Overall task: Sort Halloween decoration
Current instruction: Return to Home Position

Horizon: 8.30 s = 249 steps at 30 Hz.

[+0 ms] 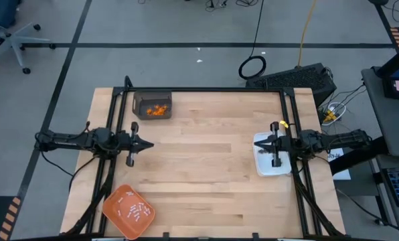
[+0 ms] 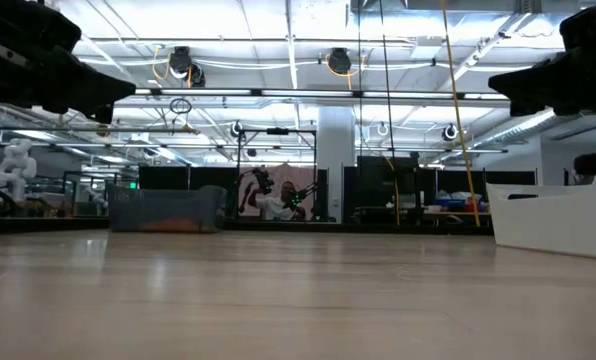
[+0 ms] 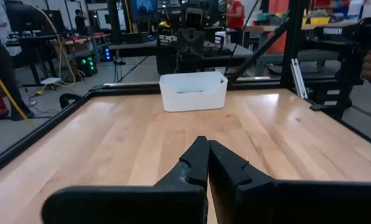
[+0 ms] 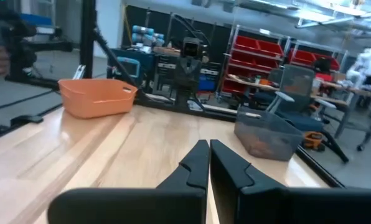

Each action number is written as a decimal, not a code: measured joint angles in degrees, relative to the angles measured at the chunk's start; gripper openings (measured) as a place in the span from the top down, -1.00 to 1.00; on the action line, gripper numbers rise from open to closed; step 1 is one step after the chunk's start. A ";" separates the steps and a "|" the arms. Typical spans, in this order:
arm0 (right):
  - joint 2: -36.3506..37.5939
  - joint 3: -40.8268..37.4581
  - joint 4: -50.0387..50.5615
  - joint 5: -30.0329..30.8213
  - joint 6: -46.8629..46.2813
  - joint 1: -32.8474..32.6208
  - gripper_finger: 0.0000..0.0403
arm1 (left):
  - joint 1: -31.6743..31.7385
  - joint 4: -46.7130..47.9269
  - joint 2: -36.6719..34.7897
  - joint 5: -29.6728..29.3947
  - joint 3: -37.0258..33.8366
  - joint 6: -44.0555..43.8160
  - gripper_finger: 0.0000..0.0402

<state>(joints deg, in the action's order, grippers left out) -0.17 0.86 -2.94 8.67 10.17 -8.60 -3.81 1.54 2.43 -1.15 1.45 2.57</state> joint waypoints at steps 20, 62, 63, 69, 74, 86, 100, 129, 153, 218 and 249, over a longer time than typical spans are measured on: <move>0.05 0.00 1.22 -6.02 2.08 4.00 1.00 | 0.00 0.31 -1.00 -0.42 0.00 1.16 0.95; -0.02 0.00 1.73 -7.35 -0.56 5.60 1.00 | 0.04 -2.08 -0.69 1.11 -1.14 5.33 0.95; -0.02 0.00 1.69 -7.35 -0.55 5.60 1.00 | 0.04 -2.08 -0.67 1.11 -1.14 5.34 0.95; -0.02 0.00 1.25 -7.31 -0.52 5.60 1.00 | 0.04 -2.09 -0.67 1.09 -1.14 7.33 0.95; -0.02 0.00 1.20 -7.28 -0.52 5.61 1.00 | 1.42 -2.10 -0.67 1.09 -1.14 8.24 0.95; -0.02 0.00 1.12 -7.27 -0.52 5.61 1.00 | 4.17 -2.24 -0.67 2.98 -1.16 5.44 0.95; -0.02 0.00 1.09 -7.26 -0.51 5.60 1.00 | 4.17 -2.36 -0.67 1.03 -1.18 4.20 0.95; -0.02 0.01 1.07 -7.26 -4.96 5.60 1.00 | 4.17 -2.67 -0.67 0.48 -1.18 4.09 0.95; -0.02 0.02 1.07 -7.26 -5.00 5.61 1.00 | 4.17 -2.67 -0.67 0.48 -1.18 4.09 0.95; -0.01 0.01 1.06 -7.26 -5.00 5.60 1.00 | 4.17 -2.67 -0.67 0.50 -1.18 4.11 0.95; -0.01 0.02 1.06 -7.27 -5.00 5.60 1.00 | 4.17 -2.67 -0.68 0.49 -1.20 4.11 0.95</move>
<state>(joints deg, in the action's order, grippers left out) -0.17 0.88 -1.88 1.40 5.17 -3.00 0.36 -1.13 1.75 -0.66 0.25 6.68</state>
